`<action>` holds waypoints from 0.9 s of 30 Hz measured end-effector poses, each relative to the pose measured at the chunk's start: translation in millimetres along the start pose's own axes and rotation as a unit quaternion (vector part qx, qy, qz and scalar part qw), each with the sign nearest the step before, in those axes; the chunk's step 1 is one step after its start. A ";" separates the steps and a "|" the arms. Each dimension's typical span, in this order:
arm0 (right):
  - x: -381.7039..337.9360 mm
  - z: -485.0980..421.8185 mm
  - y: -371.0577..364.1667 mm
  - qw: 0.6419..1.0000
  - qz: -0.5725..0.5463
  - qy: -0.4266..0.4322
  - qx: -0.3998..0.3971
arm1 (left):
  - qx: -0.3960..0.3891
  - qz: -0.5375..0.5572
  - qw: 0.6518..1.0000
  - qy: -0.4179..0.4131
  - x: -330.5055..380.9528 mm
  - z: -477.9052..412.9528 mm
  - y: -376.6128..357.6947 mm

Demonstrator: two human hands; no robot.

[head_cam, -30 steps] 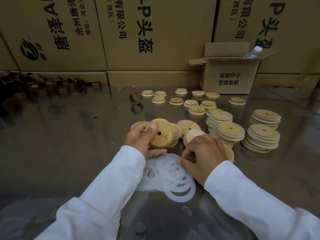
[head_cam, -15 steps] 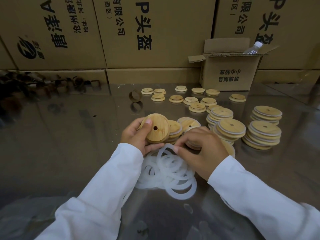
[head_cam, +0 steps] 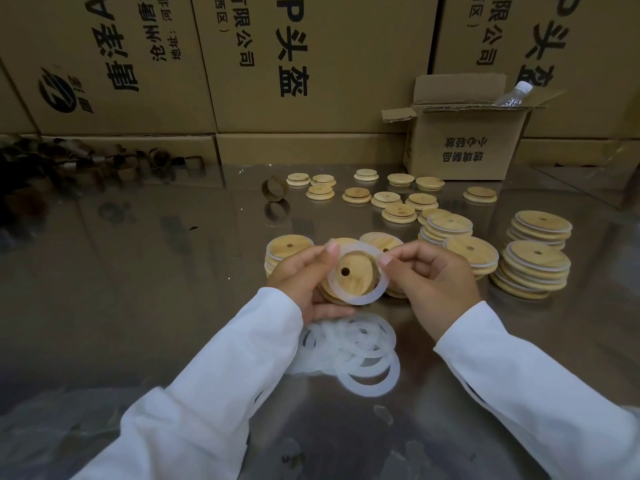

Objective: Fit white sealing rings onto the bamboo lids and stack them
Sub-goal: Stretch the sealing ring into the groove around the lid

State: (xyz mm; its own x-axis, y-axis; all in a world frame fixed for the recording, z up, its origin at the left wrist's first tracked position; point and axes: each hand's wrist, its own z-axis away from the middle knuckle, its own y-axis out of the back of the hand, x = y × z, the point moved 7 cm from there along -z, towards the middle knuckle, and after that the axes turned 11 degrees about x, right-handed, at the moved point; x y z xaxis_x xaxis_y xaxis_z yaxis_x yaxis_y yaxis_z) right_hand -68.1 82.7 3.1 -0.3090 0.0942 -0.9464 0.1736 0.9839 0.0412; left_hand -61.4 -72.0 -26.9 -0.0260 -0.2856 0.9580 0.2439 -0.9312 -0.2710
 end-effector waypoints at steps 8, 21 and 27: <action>-3.7 4.9 0.3 0.996 0.064 0.053 0.026 | -0.049 -0.058 0.996 -0.052 -2.8 3.5 -8.1; 1.0 2.0 -1.8 1.000 -0.010 -0.024 0.013 | -0.060 -0.046 0.992 -0.102 2.0 5.7 -9.2; 9.6 -1.6 -2.8 0.992 -0.070 -0.104 0.000 | -0.068 -0.024 0.988 -0.135 8.7 9.5 -10.7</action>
State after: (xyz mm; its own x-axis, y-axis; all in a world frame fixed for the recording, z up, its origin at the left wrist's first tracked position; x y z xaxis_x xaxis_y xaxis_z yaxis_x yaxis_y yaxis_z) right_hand -73.0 81.1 -5.6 -0.1309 -0.0772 -0.9884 0.1434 0.9850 -0.0960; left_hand -55.1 -62.3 -14.8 0.2298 -0.1859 0.9553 0.1151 -0.9695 -0.2163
